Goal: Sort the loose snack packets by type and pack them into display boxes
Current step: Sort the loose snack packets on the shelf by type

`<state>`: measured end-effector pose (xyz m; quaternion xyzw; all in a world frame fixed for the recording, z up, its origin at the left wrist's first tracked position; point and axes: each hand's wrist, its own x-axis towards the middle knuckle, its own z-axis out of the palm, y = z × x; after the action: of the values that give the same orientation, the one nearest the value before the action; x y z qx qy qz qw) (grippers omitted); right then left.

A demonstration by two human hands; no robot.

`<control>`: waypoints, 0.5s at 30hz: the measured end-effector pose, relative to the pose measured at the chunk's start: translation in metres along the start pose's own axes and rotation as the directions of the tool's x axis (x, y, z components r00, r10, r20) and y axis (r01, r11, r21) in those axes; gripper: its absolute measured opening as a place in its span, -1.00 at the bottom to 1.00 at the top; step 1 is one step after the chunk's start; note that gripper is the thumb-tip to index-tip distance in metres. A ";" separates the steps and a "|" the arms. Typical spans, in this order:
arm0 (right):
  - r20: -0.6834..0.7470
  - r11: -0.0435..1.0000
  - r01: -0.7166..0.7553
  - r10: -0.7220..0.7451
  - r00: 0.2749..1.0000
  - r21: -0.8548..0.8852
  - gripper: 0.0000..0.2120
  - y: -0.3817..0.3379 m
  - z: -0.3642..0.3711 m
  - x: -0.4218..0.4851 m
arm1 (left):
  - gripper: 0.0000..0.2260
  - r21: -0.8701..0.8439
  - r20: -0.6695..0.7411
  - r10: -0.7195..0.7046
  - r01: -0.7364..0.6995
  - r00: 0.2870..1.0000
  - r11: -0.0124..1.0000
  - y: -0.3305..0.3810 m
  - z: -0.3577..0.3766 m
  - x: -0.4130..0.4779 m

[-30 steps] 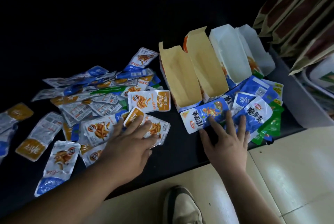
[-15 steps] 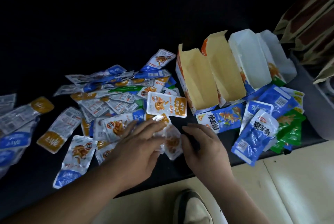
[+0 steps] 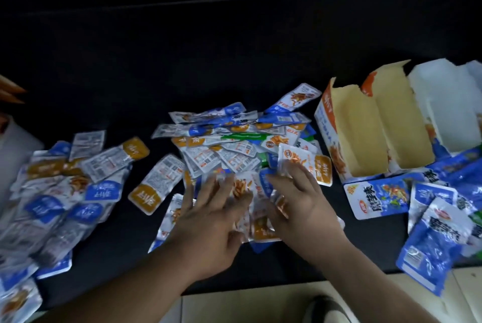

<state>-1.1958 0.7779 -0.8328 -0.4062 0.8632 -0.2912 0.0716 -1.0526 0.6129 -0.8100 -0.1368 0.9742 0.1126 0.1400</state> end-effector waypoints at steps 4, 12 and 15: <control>0.300 0.978 -0.048 0.110 0.948 -0.205 -0.29 -0.016 0.002 0.037 | -0.35 0.035 -0.039 0.039 -0.037 0.999 0.999 -0.012 0.004 -0.004; 0.178 0.985 0.032 -0.001 0.984 -0.168 -0.36 0.014 0.005 0.042 | -0.50 -0.291 -0.311 -0.172 0.078 0.935 0.954 -0.038 -0.006 0.014; 0.187 0.985 0.016 0.017 0.982 -0.173 -0.36 0.016 0.000 0.045 | -0.40 -0.388 -0.254 -0.293 0.181 0.922 0.904 -0.036 -0.005 0.021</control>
<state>-1.2358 0.7527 -0.8369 -0.4363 0.8748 -0.1751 0.1168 -1.0628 0.5727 -0.8180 -0.2946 0.9227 0.2471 -0.0270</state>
